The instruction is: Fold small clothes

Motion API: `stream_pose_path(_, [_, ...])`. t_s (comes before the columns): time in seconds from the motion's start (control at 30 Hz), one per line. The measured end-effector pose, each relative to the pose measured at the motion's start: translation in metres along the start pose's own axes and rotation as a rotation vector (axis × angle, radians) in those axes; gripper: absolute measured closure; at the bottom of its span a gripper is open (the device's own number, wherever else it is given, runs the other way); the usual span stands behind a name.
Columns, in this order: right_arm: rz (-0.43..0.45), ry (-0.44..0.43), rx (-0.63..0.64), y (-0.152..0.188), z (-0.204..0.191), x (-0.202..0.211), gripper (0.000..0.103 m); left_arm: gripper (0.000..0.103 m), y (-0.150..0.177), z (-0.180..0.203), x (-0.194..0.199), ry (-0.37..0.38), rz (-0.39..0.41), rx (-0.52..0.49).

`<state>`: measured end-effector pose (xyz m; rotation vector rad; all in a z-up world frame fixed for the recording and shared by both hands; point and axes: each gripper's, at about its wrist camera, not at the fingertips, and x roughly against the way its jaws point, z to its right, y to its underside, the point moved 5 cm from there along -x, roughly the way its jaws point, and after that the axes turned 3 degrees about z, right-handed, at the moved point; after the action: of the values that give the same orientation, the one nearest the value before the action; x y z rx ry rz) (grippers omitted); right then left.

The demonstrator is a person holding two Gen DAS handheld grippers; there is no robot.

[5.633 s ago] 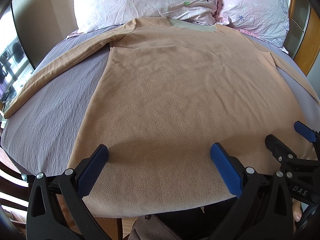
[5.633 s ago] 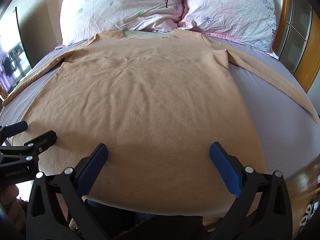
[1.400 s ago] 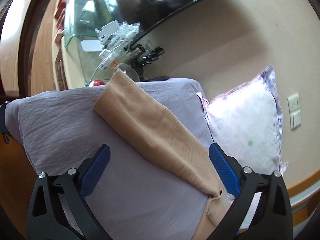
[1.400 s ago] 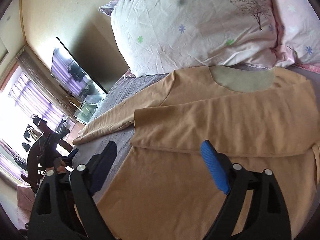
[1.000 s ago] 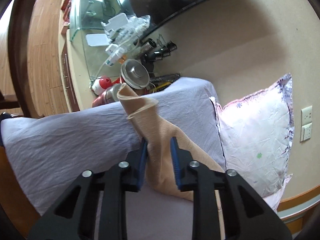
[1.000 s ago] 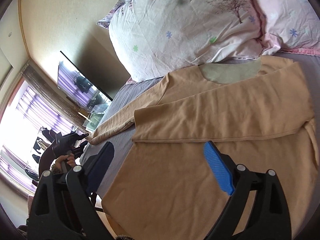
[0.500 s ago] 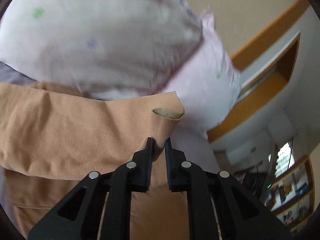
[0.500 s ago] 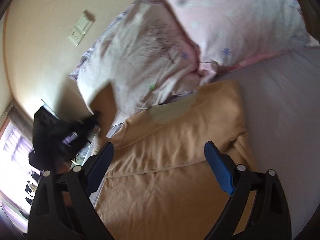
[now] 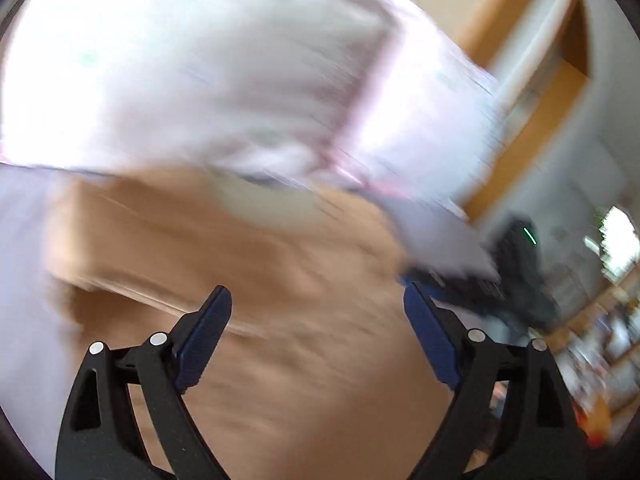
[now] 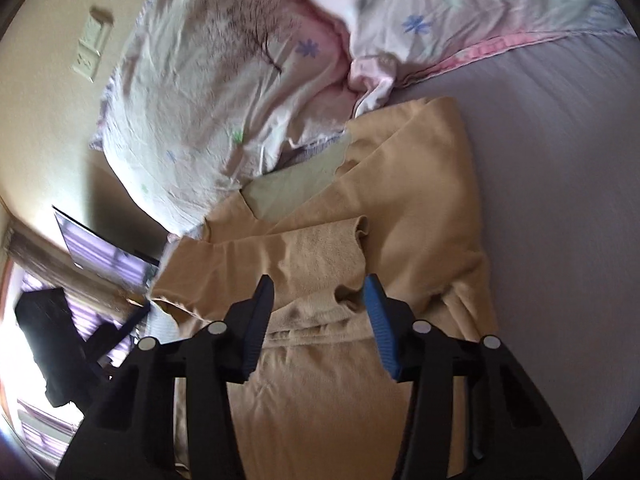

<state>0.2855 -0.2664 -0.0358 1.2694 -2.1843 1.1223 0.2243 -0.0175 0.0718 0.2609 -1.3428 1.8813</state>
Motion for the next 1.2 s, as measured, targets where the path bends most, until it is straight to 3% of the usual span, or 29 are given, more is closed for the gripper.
stream_pose_path(0.13, [-0.068,0.103,0.015,-0.001,0.001,-0.035,0.059,0.015,-0.024,-0.056,-0.002,-0.092,0.019,0.107])
stream_pose_path(0.2, [-0.071,0.115,0.061,0.000,-0.006,-0.039,0.100,0.015,-0.021,-0.079,-0.011,-0.118,-0.027,0.155])
stream_pose_path(0.23, [-0.094,0.094,0.090,0.004,-0.012,-0.042,0.100,0.015,-0.017,-0.087,-0.018,-0.121,-0.053,0.177])
stream_pose_path(0.3, [-0.042,0.135,0.170,0.002,-0.024,-0.034,0.100,0.015,-0.010,-0.090,-0.028,-0.126,-0.086,0.178])
stream_pose_path(0.4, [0.157,0.136,0.198,-0.020,-0.036,0.014,0.100,0.015,0.005,-0.090,-0.028,-0.125,-0.107,0.152])
stream_pose_path(0.47, [0.270,0.197,0.166,-0.031,-0.023,0.042,0.100,0.015,0.019,-0.087,-0.027,-0.097,-0.134,0.150])
stream_pose_path(0.53, [0.229,0.304,0.146,-0.030,0.003,0.038,0.100,0.015,0.030,-0.079,-0.032,-0.085,-0.161,0.130])
stream_pose_path(0.63, [0.101,0.370,0.080,-0.013,0.035,0.022,0.093,0.015,0.041,-0.072,-0.037,-0.110,-0.186,0.083])
stream_pose_path(0.77, [0.247,0.282,0.072,-0.013,0.022,0.050,0.071,0.015,0.037,-0.068,-0.024,-0.101,-0.162,0.081])
stream_pose_path(0.83, [0.260,0.233,0.119,-0.015,0.006,0.050,0.071,0.015,0.035,-0.071,-0.020,-0.124,-0.160,0.071])
stream_pose_path(0.93, [0.183,0.189,0.163,-0.004,-0.003,0.031,0.067,0.015,0.041,-0.082,-0.023,-0.139,-0.175,0.095])
stream_pose_path(0.97, [0.117,0.208,0.136,0.002,0.006,0.019,0.058,0.015,0.042,-0.083,-0.025,-0.139,-0.175,0.100])
stream_pose_path(1.0, [0.037,0.248,0.089,0.009,0.021,0.004,0.058,0.015,0.044,-0.084,-0.023,-0.136,-0.170,0.098])
stream_pose_path(1.1, [0.052,0.184,0.041,0.015,0.024,0.017,0.058,0.015,0.050,-0.078,-0.008,-0.119,-0.172,0.082])
stream_pose_path(1.13, [0.064,0.160,0.029,0.020,0.024,0.032,0.054,0.015,0.055,-0.075,0.006,-0.080,-0.175,0.078])
stream_pose_path(1.2, [0.101,0.104,0.072,0.036,0.018,0.064,0.029,0.015,0.067,-0.068,0.034,-0.002,-0.173,0.057])
